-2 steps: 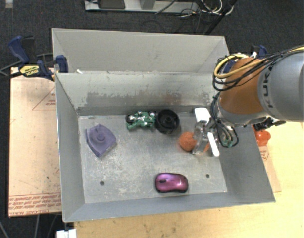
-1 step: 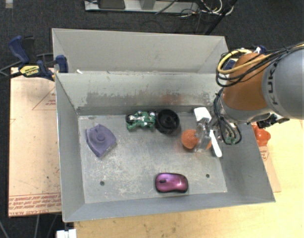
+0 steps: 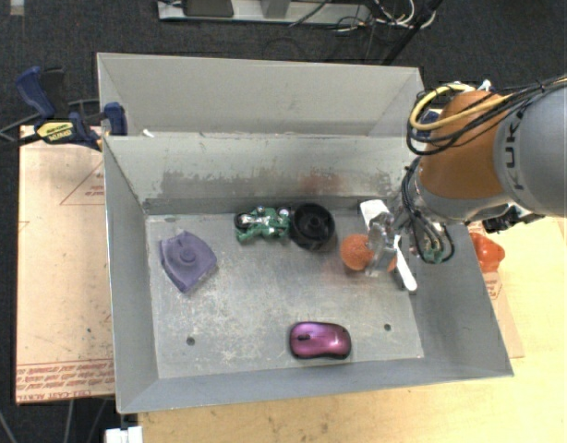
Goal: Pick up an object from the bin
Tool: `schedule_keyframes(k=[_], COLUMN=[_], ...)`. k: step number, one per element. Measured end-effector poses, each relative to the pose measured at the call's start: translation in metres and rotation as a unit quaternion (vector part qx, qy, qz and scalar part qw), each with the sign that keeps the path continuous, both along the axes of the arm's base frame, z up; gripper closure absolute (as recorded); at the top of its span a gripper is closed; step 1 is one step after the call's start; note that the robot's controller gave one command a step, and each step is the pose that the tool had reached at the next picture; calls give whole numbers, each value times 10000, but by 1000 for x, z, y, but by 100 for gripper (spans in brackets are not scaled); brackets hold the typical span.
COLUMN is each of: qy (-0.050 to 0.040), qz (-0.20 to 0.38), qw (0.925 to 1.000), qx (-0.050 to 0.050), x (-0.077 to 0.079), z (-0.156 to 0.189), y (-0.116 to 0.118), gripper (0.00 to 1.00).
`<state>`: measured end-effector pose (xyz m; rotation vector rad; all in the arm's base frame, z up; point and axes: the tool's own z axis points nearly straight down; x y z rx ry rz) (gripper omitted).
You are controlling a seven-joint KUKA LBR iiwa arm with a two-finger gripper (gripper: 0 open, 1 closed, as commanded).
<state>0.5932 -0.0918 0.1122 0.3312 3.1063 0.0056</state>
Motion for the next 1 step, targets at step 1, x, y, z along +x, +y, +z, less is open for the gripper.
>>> schedule_keyframes(k=[1], qy=[12], qz=[0], qw=[10000], qx=[4], x=[-1], z=[9], y=[0], gripper=[100])
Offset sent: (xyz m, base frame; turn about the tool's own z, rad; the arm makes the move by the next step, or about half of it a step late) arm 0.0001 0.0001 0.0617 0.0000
